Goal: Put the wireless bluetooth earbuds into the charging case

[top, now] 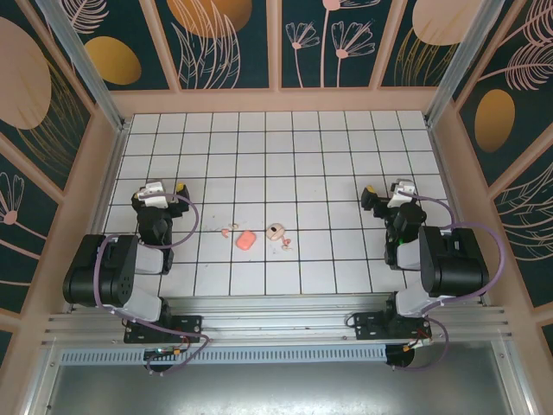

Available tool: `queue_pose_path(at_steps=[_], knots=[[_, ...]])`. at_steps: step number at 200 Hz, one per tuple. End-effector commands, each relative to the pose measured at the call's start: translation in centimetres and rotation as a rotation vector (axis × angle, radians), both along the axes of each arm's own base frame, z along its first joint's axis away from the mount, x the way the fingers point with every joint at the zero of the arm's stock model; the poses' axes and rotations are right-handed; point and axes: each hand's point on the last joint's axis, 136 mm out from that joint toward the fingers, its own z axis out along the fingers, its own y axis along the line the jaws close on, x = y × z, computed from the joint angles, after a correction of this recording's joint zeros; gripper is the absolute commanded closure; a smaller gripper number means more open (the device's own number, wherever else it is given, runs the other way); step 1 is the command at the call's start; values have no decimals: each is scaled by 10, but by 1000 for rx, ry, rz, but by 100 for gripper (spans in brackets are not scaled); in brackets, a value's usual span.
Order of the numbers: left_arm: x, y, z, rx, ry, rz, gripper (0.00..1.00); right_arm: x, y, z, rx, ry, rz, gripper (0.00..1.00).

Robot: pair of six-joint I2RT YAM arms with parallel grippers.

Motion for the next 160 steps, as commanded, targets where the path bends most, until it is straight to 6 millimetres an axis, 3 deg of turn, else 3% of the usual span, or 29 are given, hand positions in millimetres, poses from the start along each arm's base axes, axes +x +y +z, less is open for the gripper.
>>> queue_pose_path(at_steps=[1, 129, 160], knots=[[2, 0, 5, -16, -19, -6, 1, 5, -3, 7, 1, -23, -21, 1], [4, -3, 7, -9, -13, -23, 1, 7, -5, 10, 3, -22, -28, 1], [18, -2, 29, -19, 65, -12, 16, 17, -5, 31, 40, 78, -50, 1]])
